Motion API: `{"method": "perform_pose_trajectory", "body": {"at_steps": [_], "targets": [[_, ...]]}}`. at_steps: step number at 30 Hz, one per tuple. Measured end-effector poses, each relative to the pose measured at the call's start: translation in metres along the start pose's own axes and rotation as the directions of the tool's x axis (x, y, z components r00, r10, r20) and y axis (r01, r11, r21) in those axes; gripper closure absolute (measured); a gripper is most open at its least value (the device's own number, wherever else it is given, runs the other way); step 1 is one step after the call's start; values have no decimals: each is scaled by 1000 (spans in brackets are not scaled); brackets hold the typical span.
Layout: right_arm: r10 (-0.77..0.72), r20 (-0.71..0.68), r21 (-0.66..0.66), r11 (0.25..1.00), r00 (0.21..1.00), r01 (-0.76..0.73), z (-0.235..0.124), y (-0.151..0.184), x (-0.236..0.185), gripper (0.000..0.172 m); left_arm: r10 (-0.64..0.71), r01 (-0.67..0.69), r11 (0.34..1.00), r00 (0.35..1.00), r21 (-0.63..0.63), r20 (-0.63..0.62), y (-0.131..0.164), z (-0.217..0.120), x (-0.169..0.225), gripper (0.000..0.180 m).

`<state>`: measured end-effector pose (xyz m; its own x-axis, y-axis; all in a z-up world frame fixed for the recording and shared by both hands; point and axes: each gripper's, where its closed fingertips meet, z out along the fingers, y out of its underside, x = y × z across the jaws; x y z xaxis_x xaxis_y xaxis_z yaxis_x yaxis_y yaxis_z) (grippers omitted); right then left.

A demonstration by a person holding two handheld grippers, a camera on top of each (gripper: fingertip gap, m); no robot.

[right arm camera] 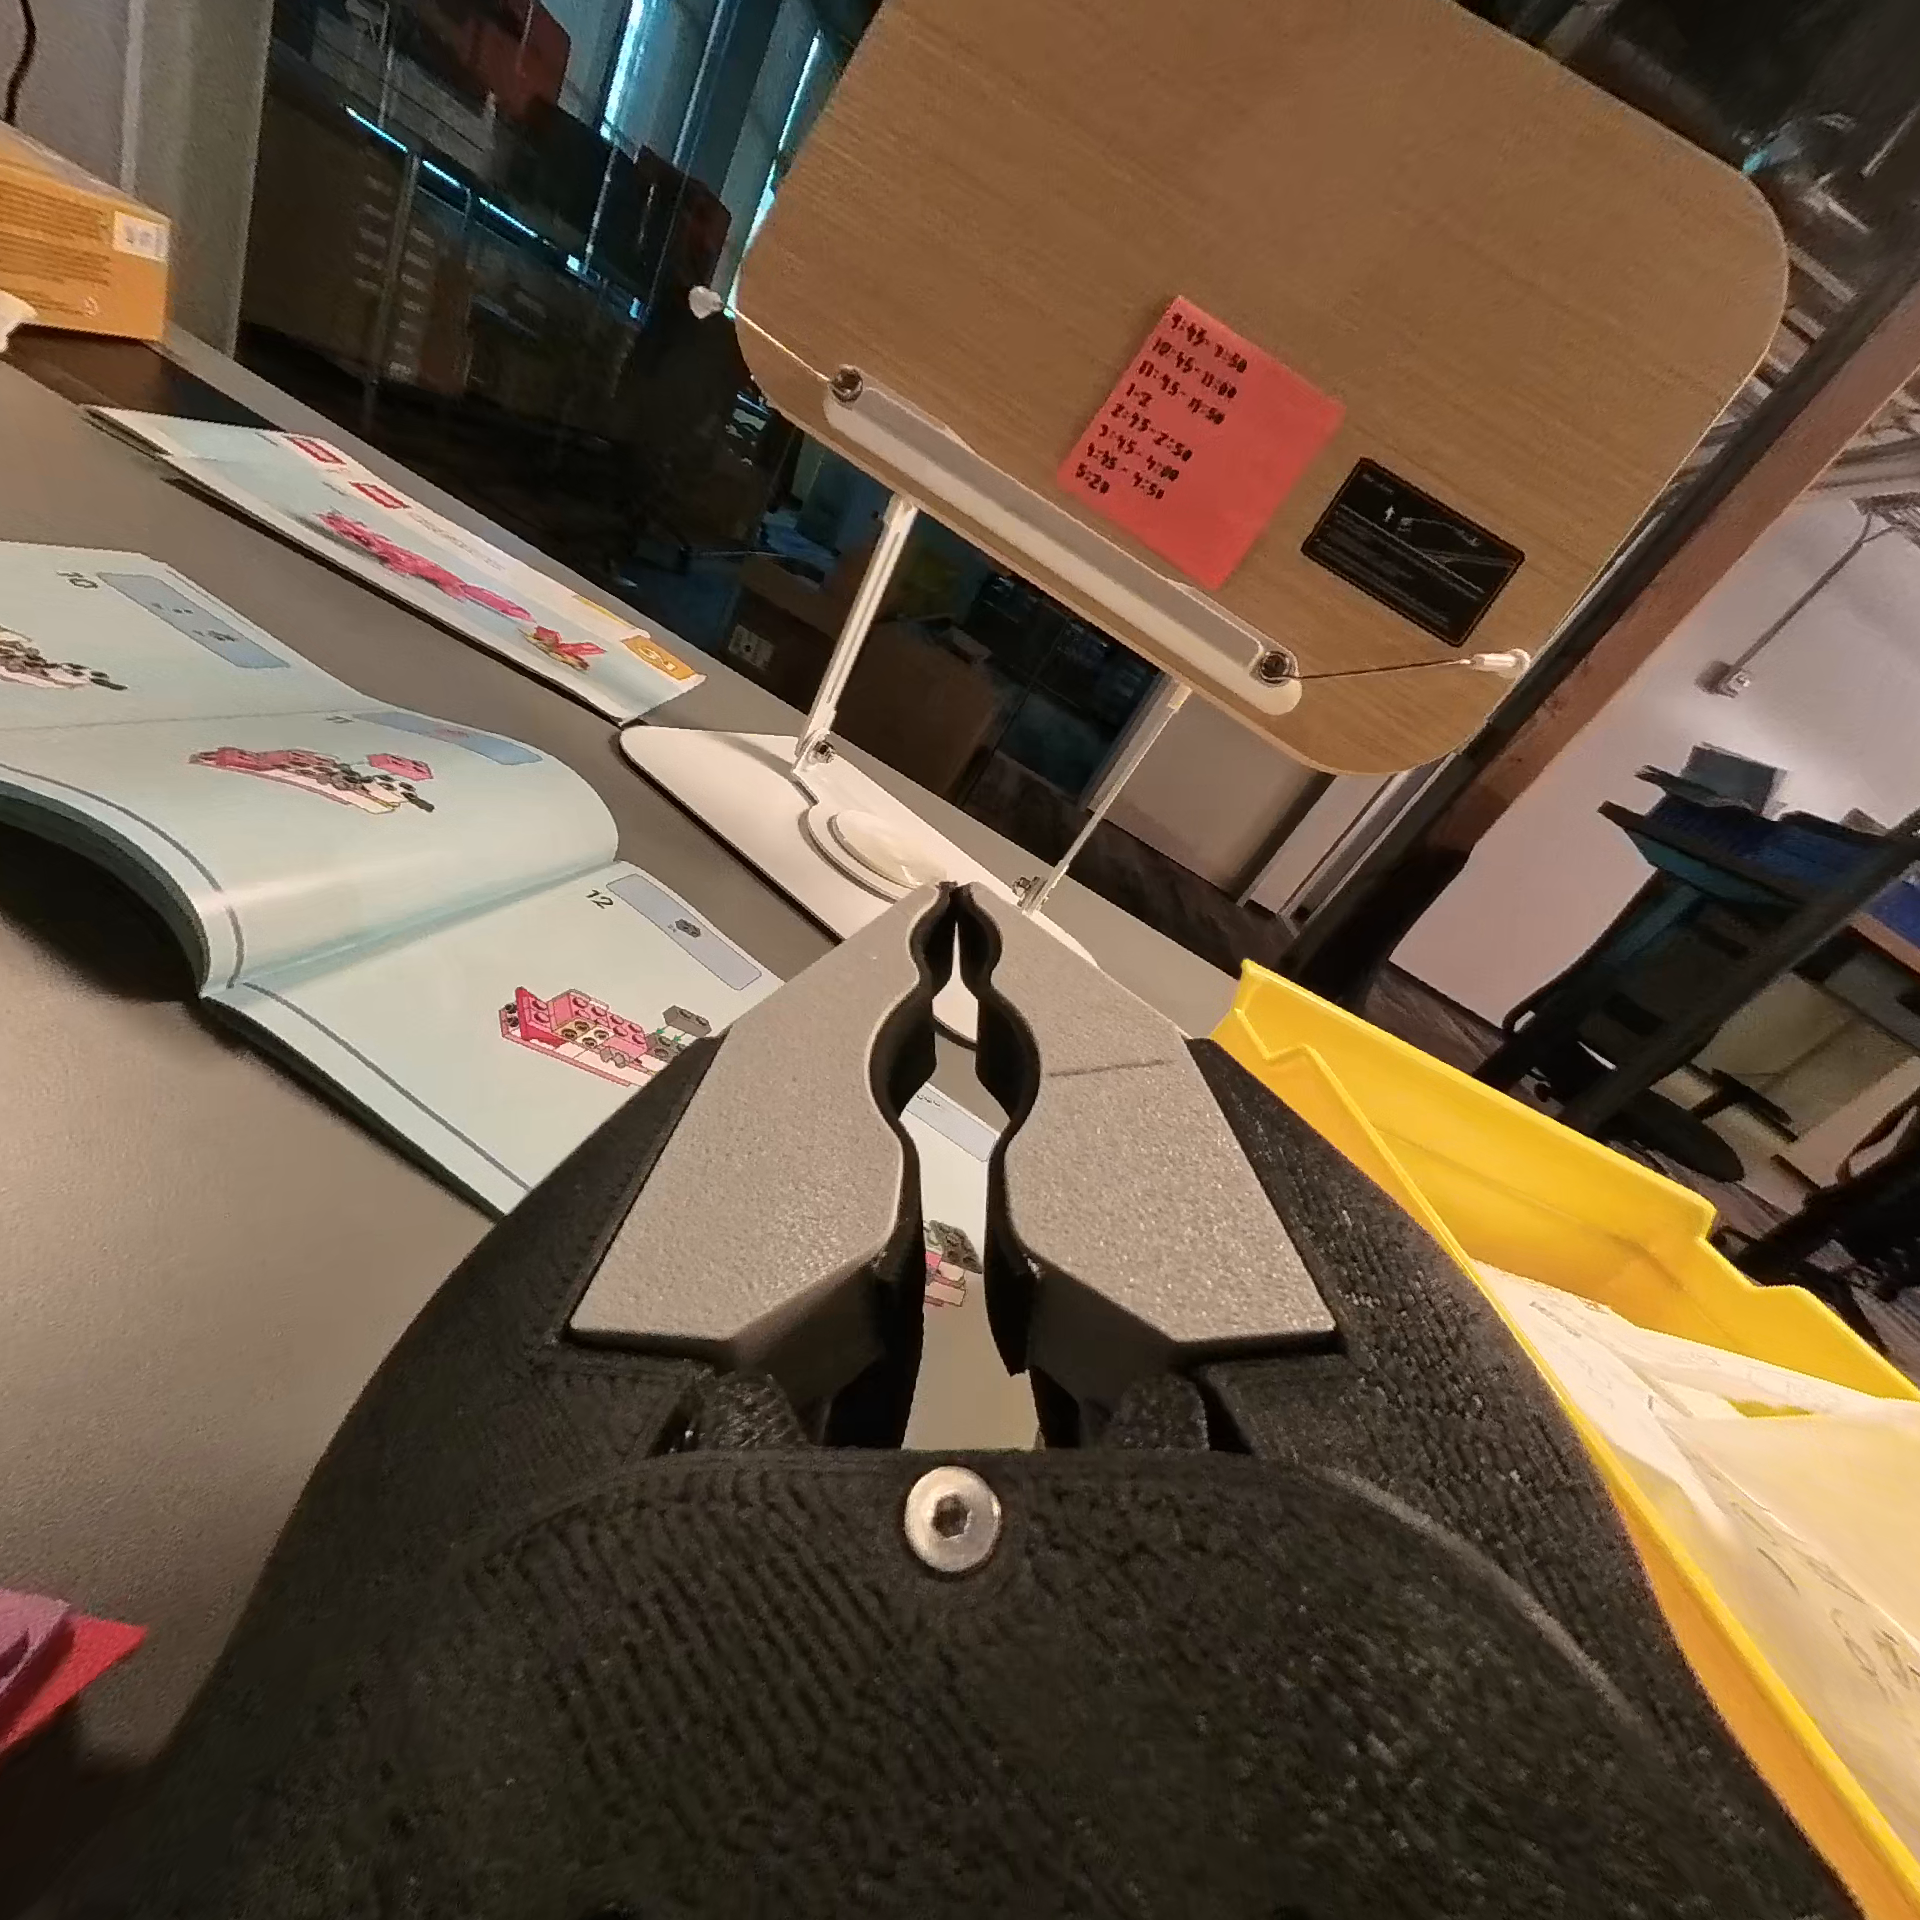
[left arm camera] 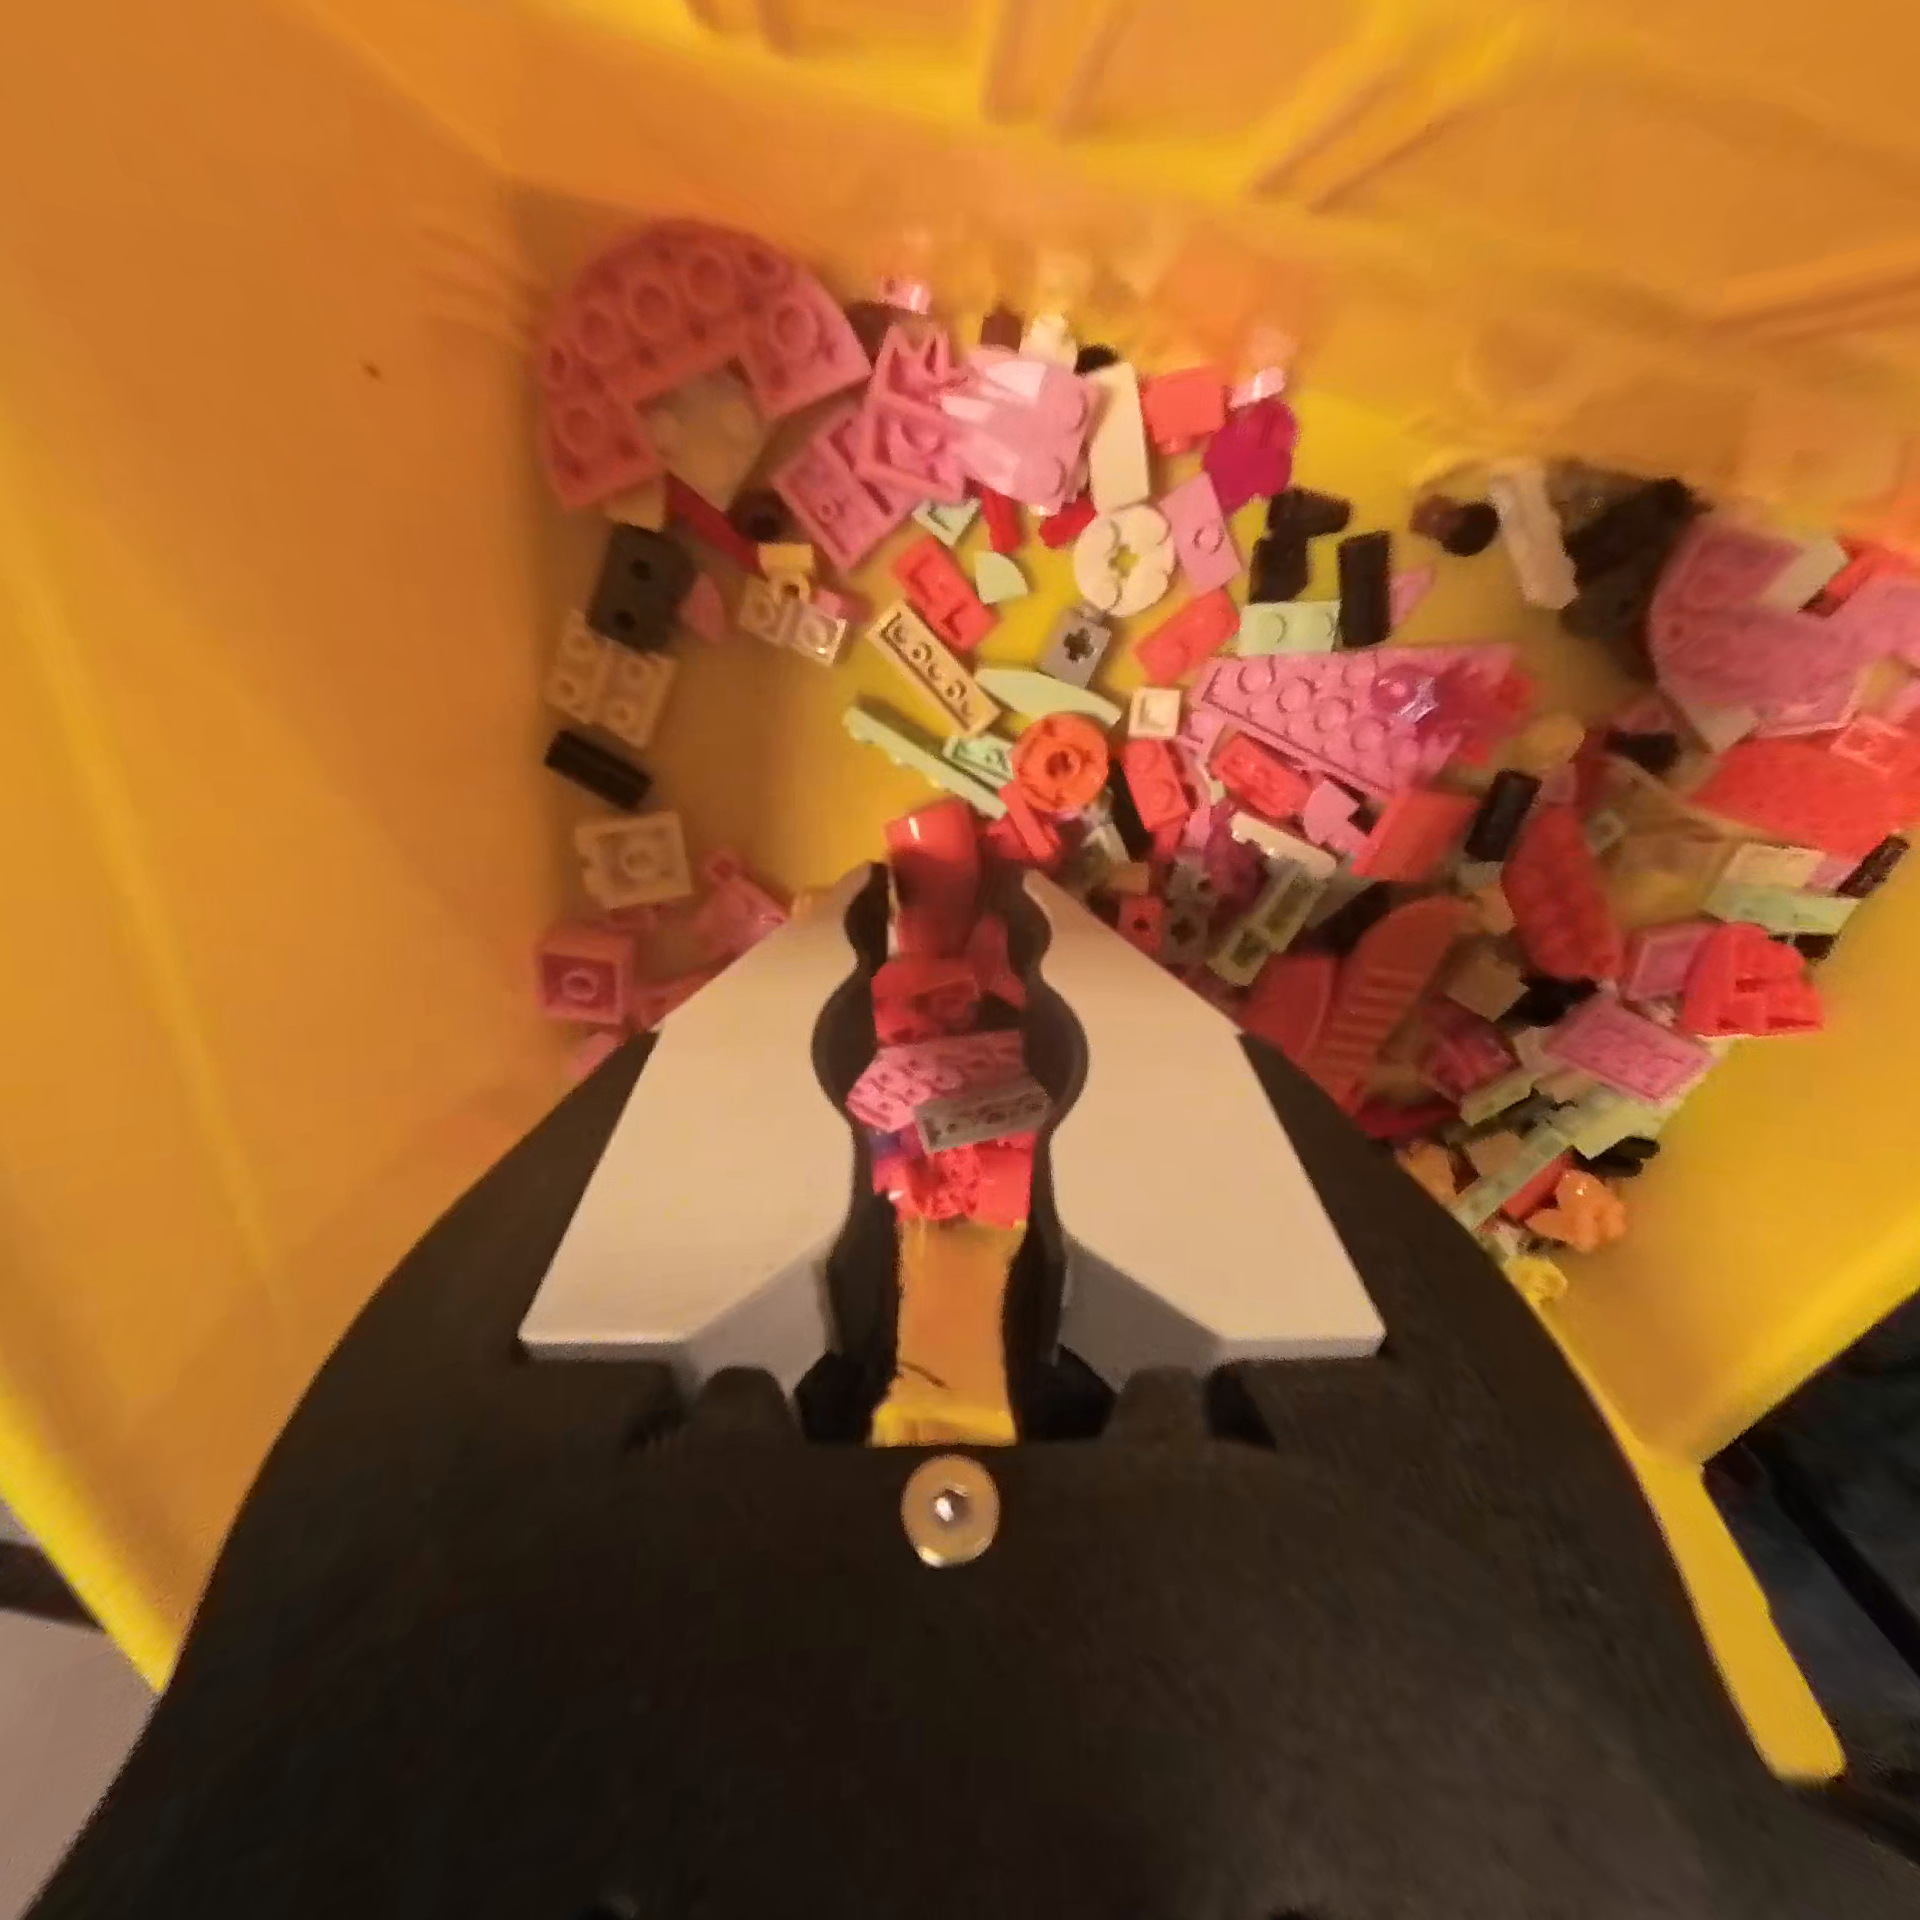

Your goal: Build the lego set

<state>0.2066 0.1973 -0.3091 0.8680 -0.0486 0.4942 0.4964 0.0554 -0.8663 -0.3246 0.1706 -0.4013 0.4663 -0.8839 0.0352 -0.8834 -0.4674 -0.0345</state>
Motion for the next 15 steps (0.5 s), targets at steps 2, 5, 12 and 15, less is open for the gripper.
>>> {"method": "perform_pose_trajectory", "body": {"at_steps": [2,5,12,15], "targets": [[-6,-2,0,1000,1000,6,0,0,0,172,-6,6,997,1000,74,-2,-10,-5,0,153],[-13,-5,-3,1000,1000,13,0,0,0,172,14,-15,983,1000,181,7,-27,-15,-4,151],[-30,-9,-15,999,1000,30,1,2,-1,172,117,-83,942,989,326,-86,-60,-16,16,151],[-33,-8,-18,999,999,33,1,2,-2,172,152,-136,944,988,299,-33,-63,-7,15,151]]}}
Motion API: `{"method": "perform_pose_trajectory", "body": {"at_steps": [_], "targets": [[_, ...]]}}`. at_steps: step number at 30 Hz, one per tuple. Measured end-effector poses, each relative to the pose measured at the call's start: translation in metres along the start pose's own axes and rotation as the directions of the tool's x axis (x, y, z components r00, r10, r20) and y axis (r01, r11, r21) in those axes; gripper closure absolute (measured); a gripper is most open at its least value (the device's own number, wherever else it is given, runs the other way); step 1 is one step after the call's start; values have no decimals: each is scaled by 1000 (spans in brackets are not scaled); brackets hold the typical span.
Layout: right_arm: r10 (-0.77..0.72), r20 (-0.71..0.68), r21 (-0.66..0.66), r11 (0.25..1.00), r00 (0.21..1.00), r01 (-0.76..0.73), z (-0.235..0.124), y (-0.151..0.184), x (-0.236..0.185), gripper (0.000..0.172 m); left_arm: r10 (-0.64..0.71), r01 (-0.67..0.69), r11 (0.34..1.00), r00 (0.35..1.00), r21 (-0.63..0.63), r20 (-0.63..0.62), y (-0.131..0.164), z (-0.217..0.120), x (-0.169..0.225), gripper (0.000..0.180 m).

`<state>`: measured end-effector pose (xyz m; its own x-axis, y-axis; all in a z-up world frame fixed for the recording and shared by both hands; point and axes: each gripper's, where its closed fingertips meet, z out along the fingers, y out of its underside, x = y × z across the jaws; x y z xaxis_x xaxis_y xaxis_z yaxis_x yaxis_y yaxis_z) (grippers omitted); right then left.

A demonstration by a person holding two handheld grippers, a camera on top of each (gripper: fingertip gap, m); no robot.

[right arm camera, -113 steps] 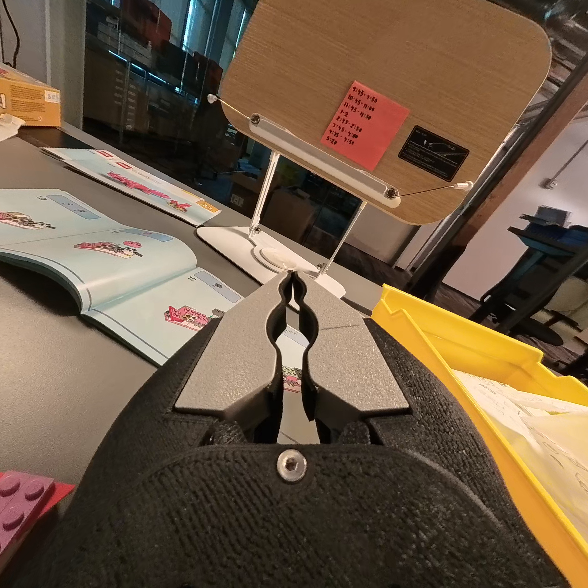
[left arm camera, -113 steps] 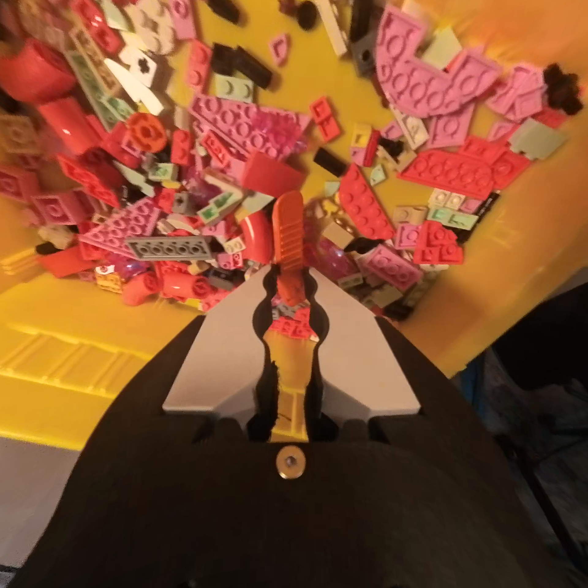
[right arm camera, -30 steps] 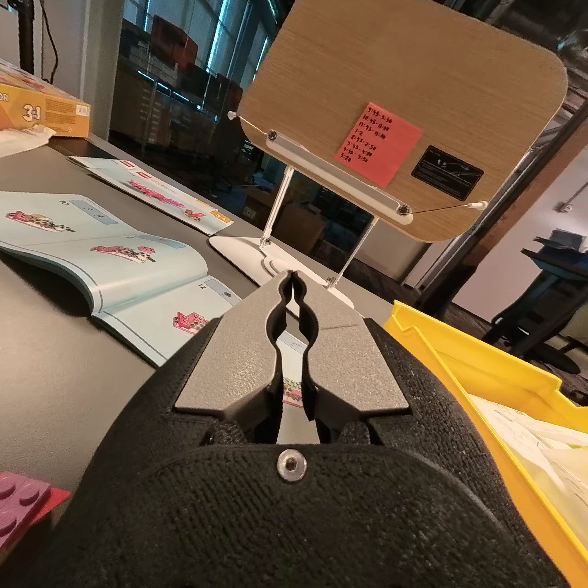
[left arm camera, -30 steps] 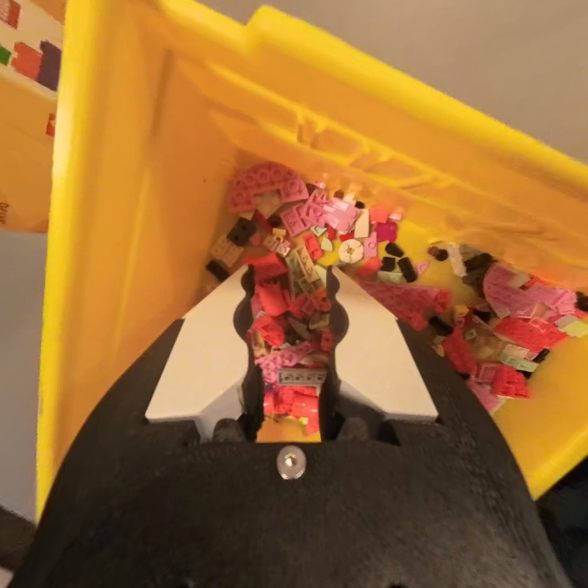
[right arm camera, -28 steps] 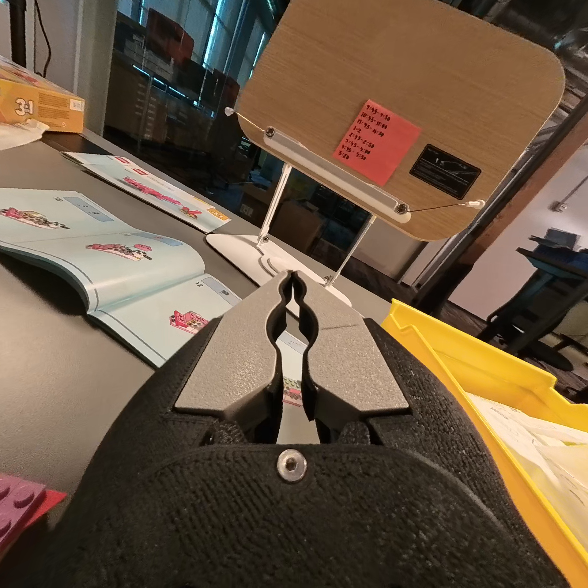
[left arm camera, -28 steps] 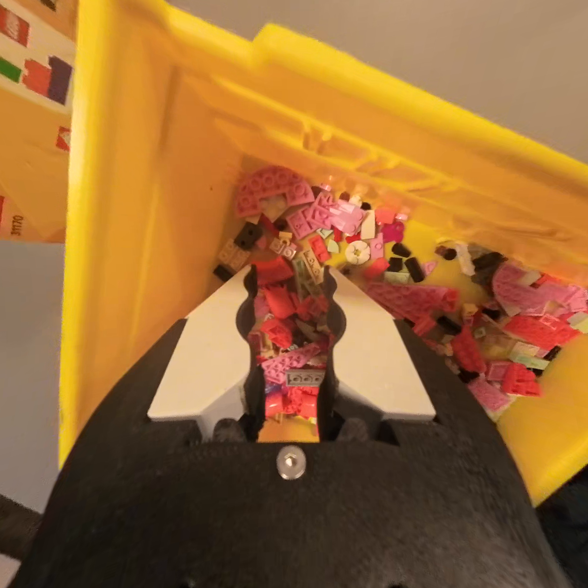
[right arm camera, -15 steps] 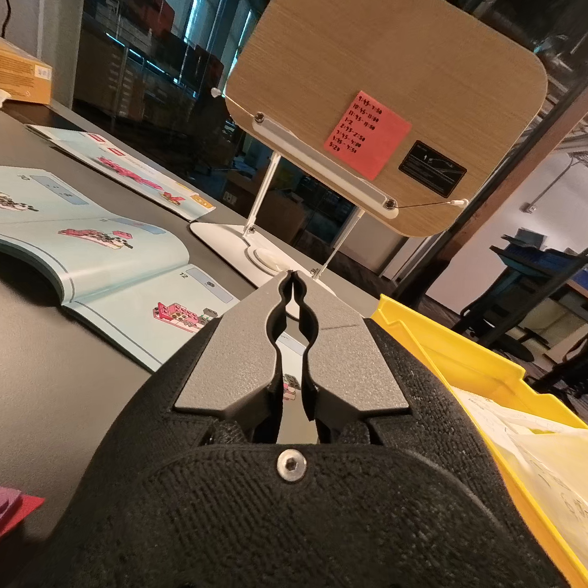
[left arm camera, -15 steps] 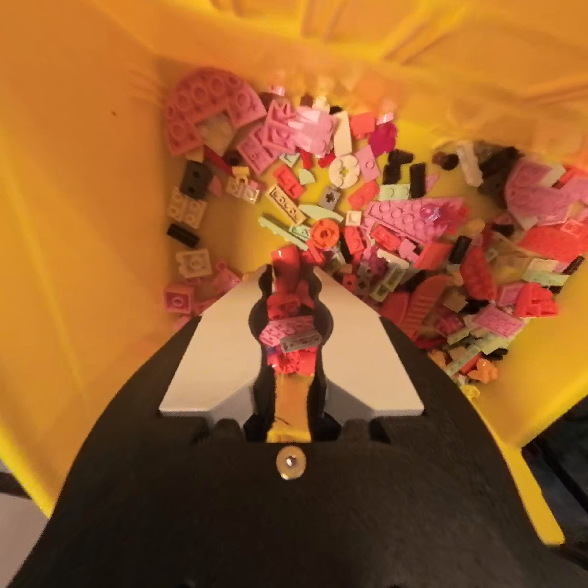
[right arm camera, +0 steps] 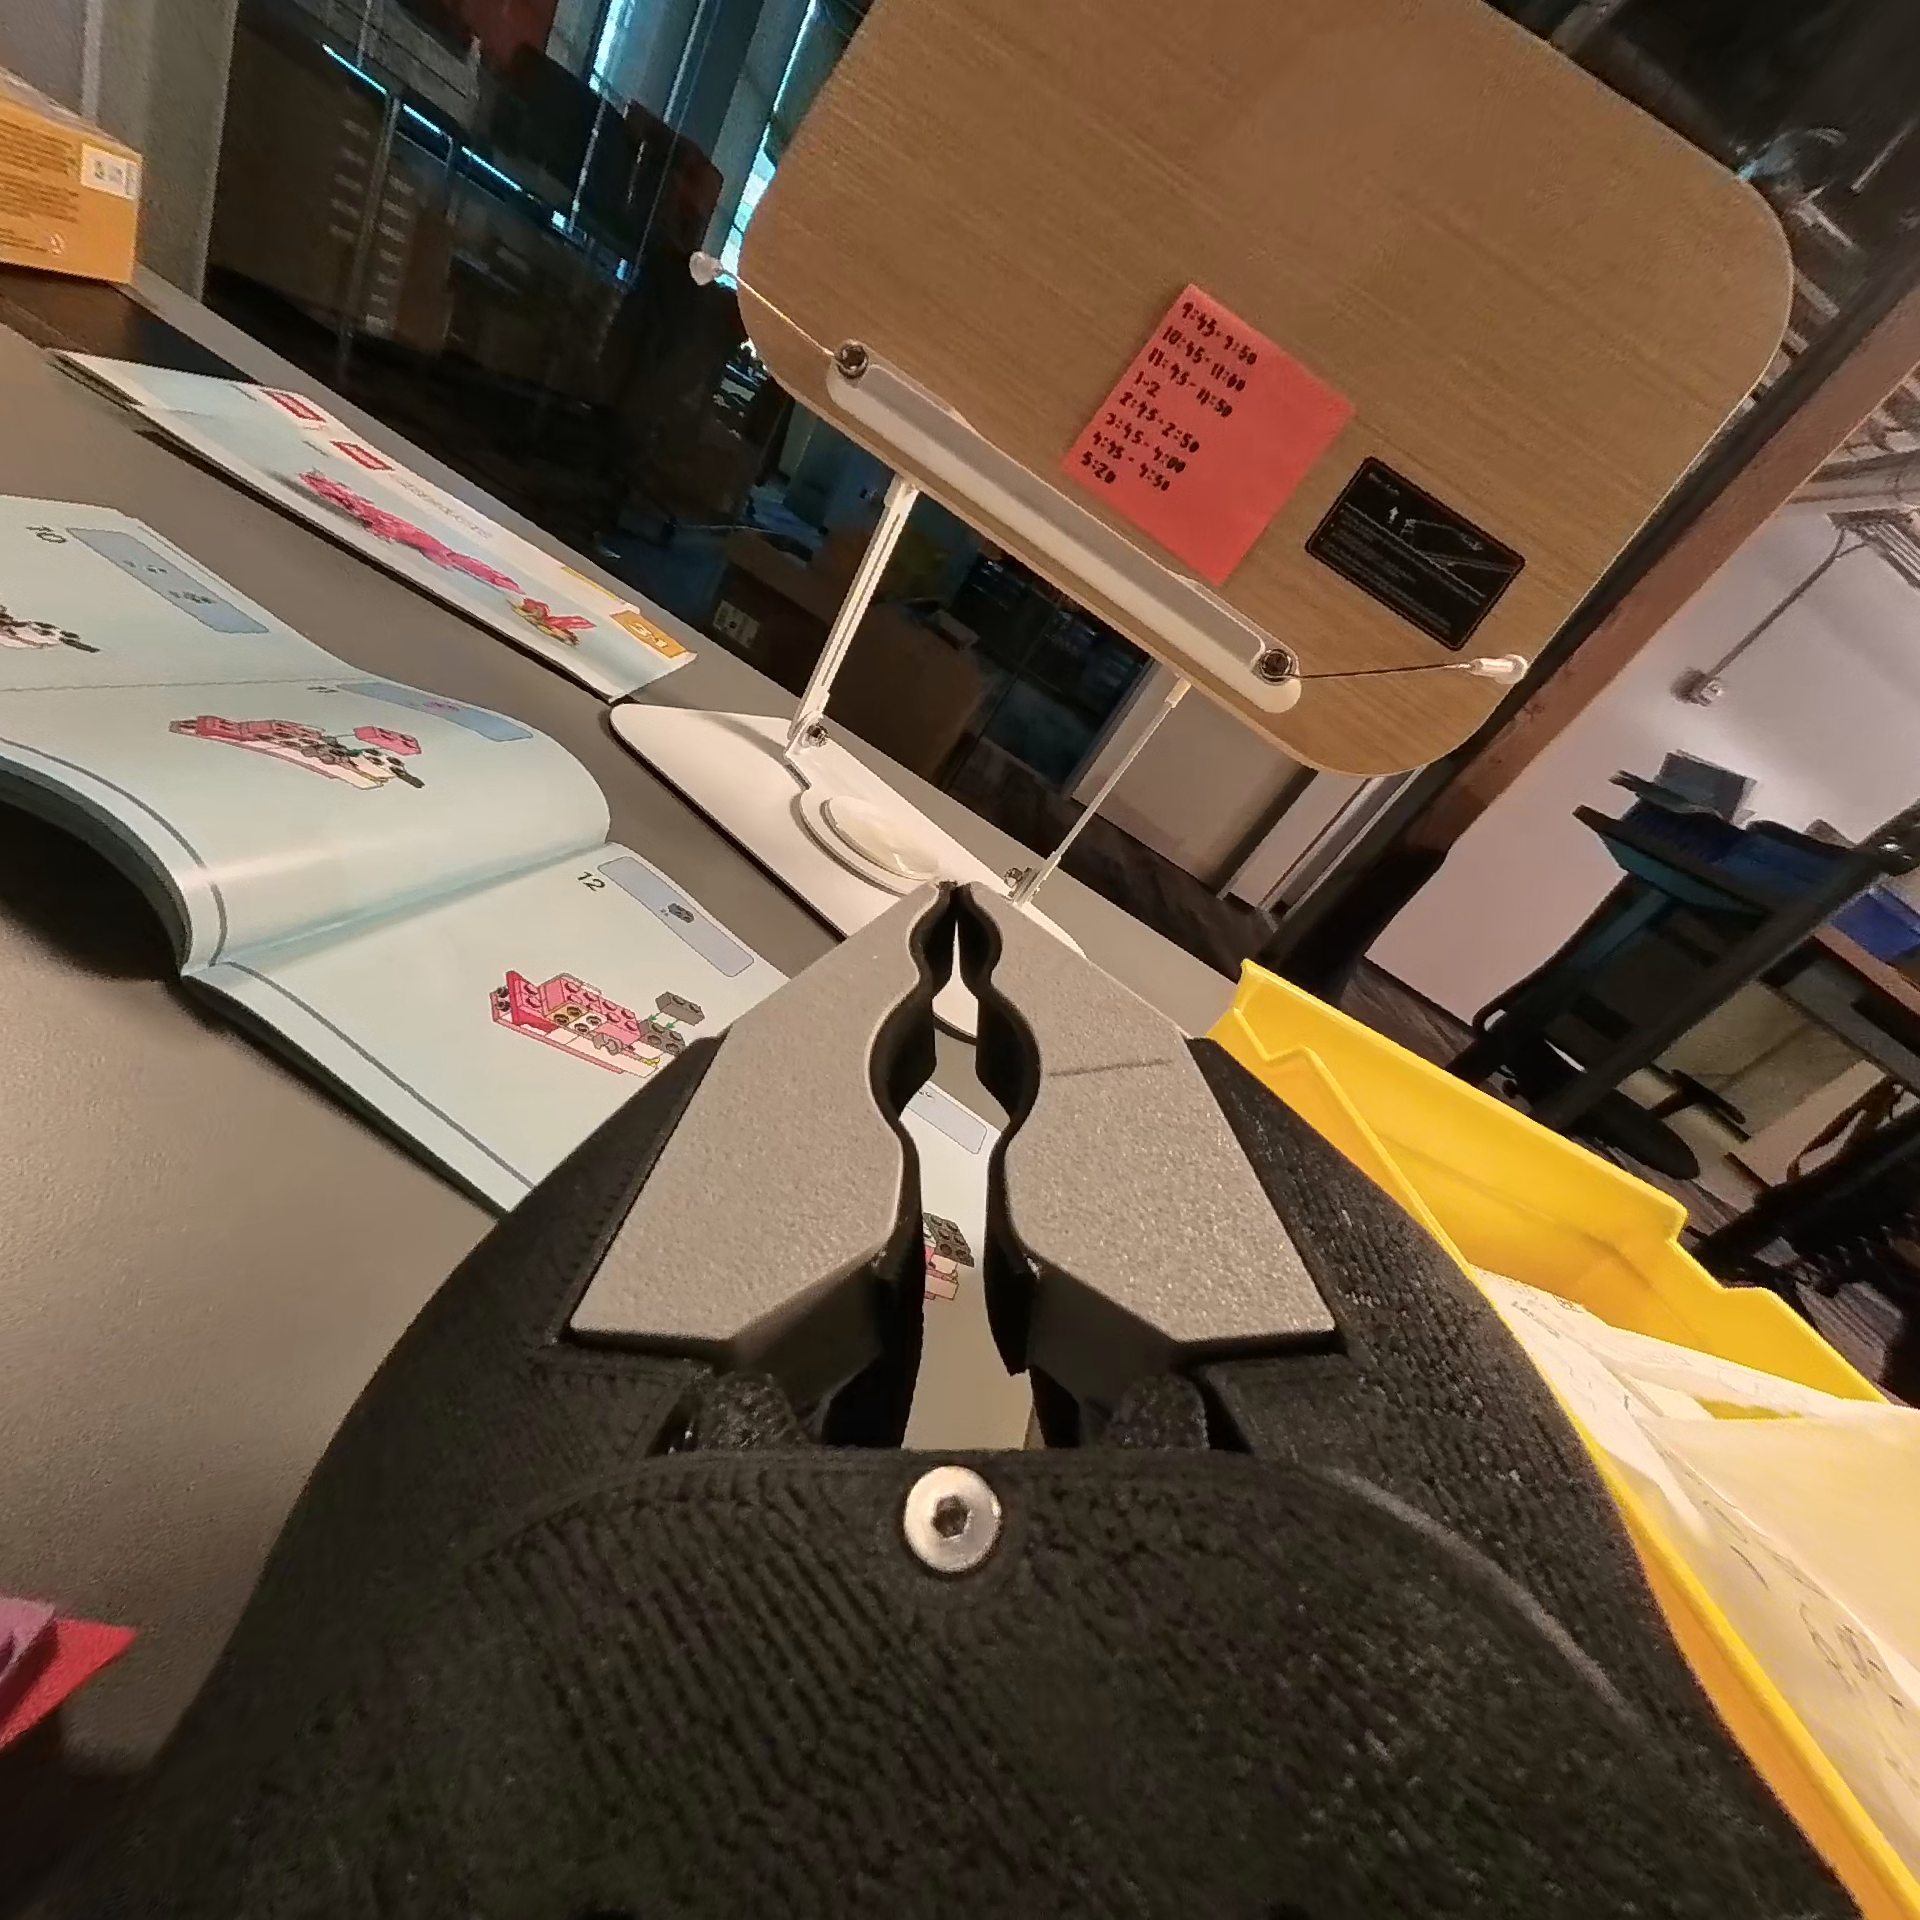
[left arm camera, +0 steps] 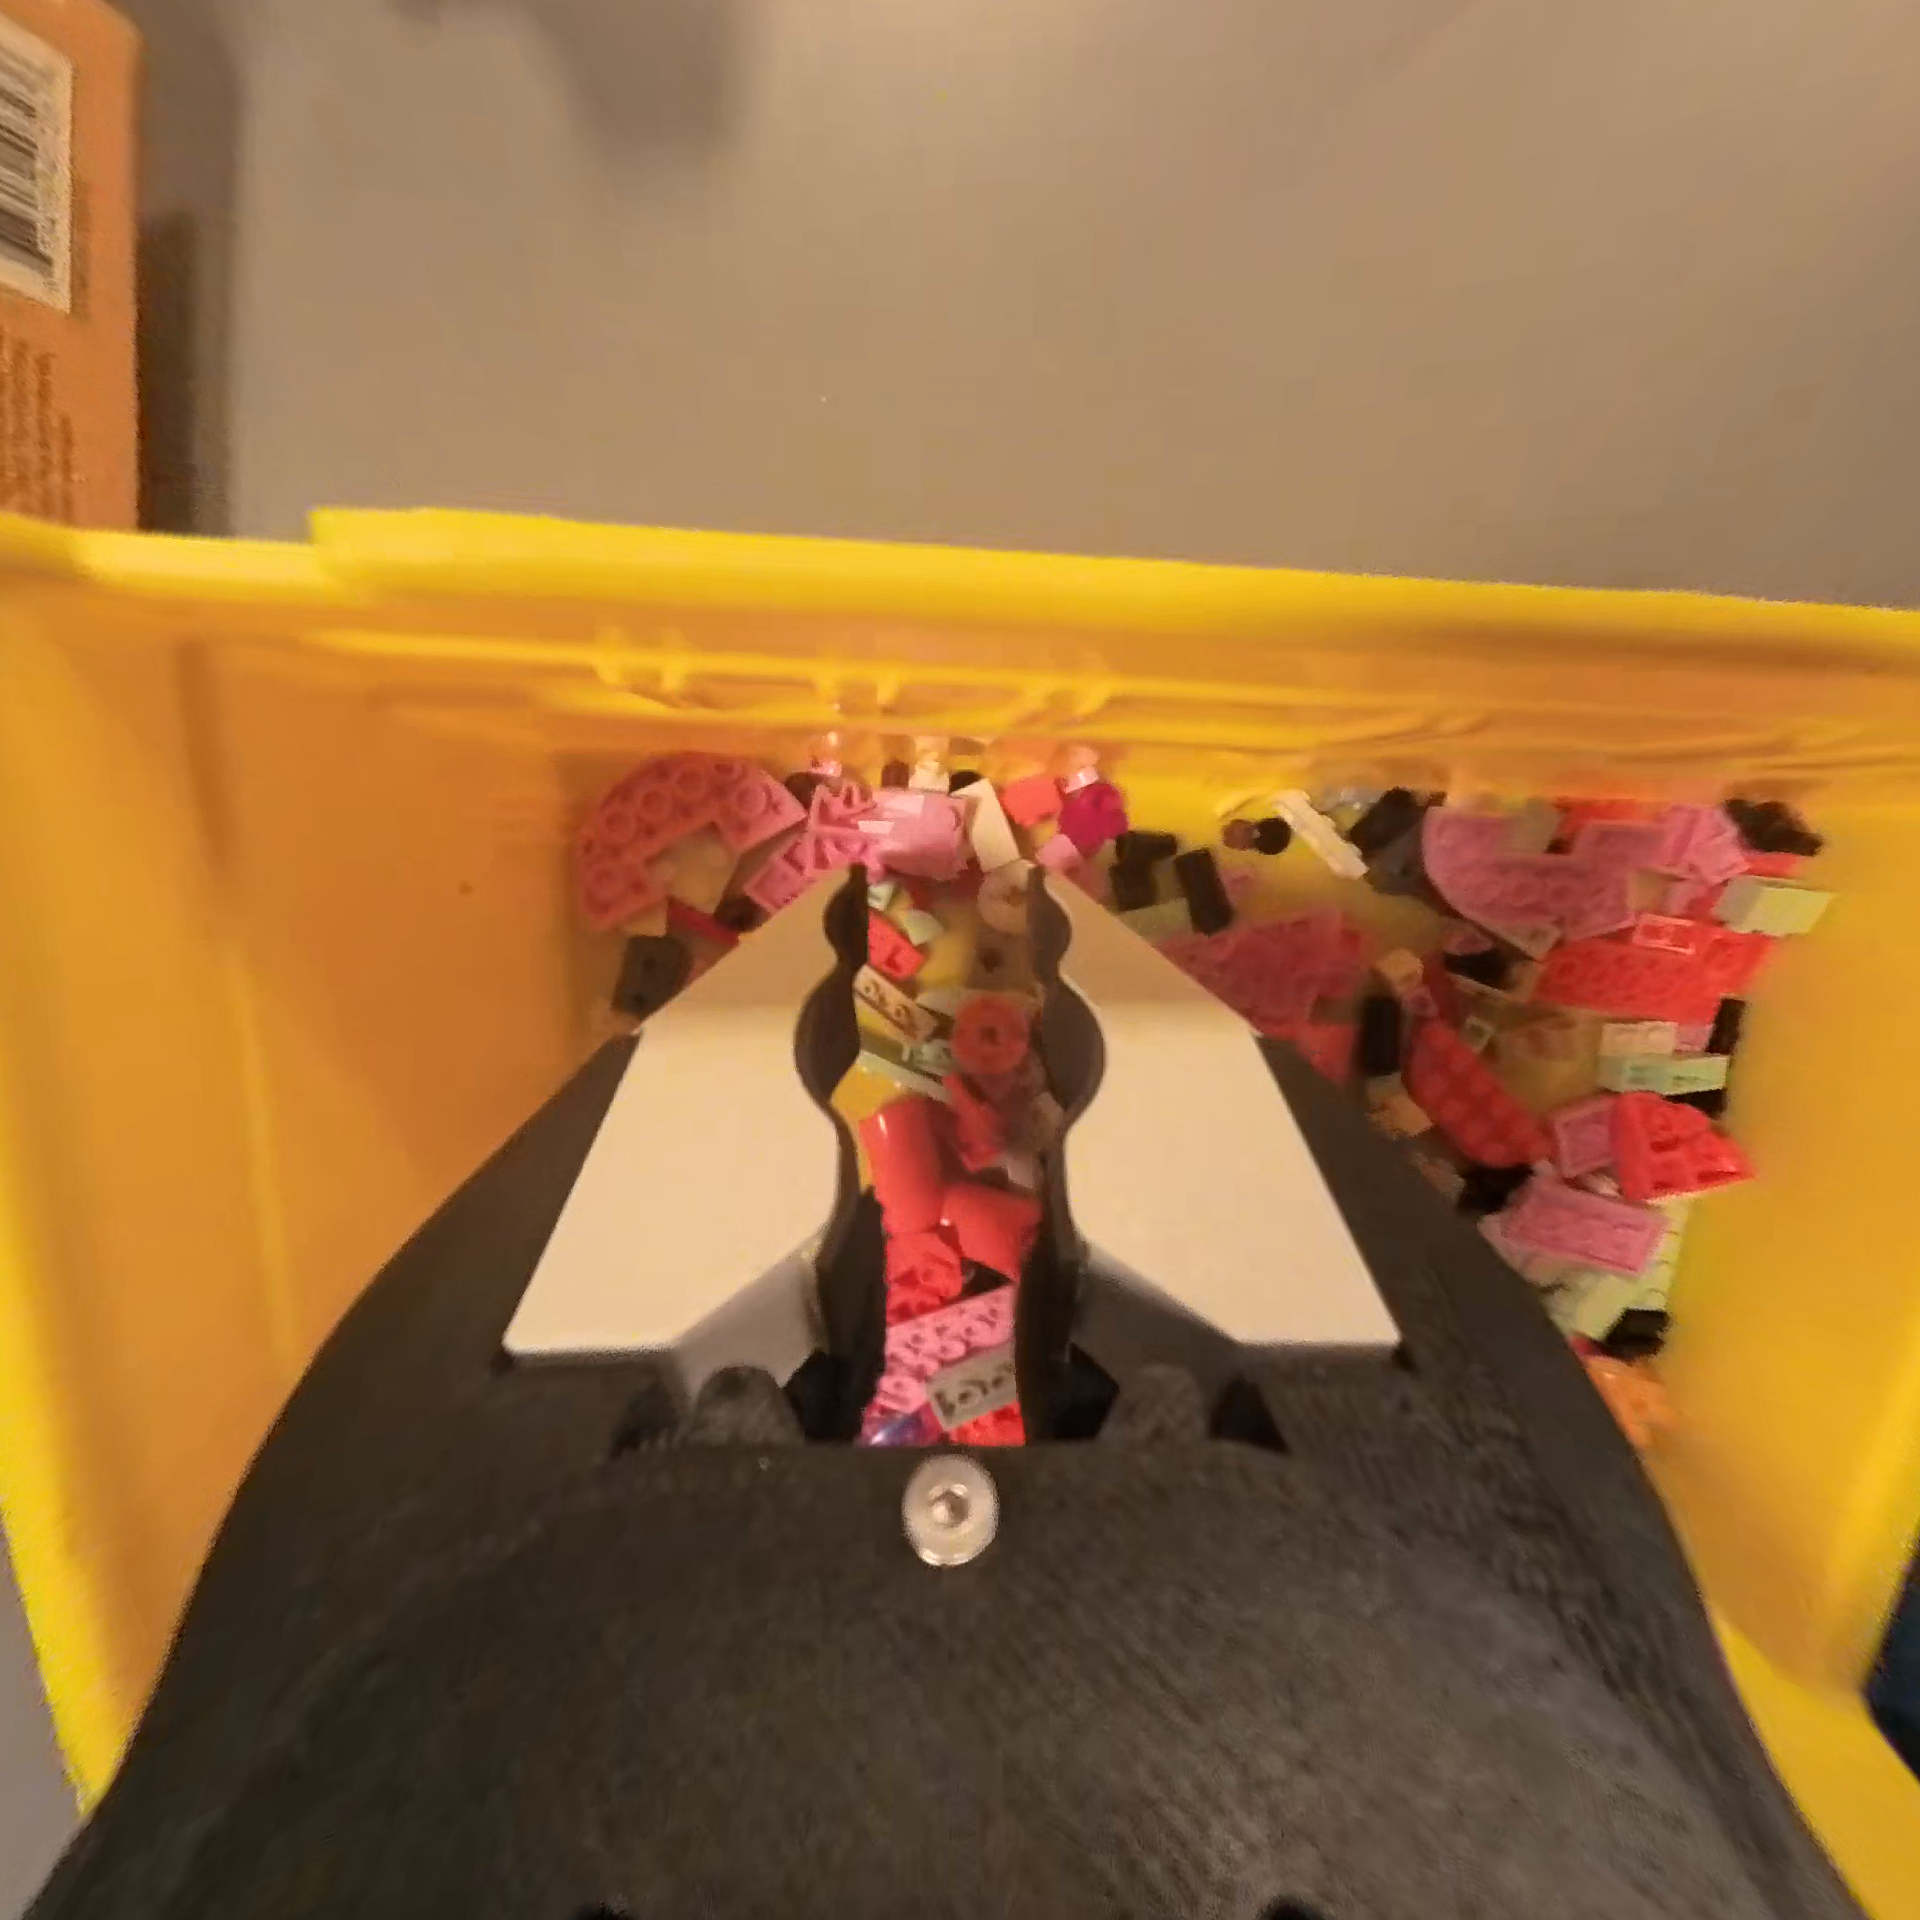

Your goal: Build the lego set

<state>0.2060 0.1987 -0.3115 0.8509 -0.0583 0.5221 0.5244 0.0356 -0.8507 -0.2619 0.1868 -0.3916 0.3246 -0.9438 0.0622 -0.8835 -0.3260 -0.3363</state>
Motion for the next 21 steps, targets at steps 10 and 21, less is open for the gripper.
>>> {"method": "perform_pose_trajectory", "body": {"at_steps": [10,21], "targets": [[-5,-4,-2,1000,1000,5,0,0,0,172,-136,151,987,968,-58,210,23,-1,-38,150],[2,1,4,1000,1000,-2,0,-1,0,172,-164,166,972,986,-164,25,59,-35,24,108]]}}
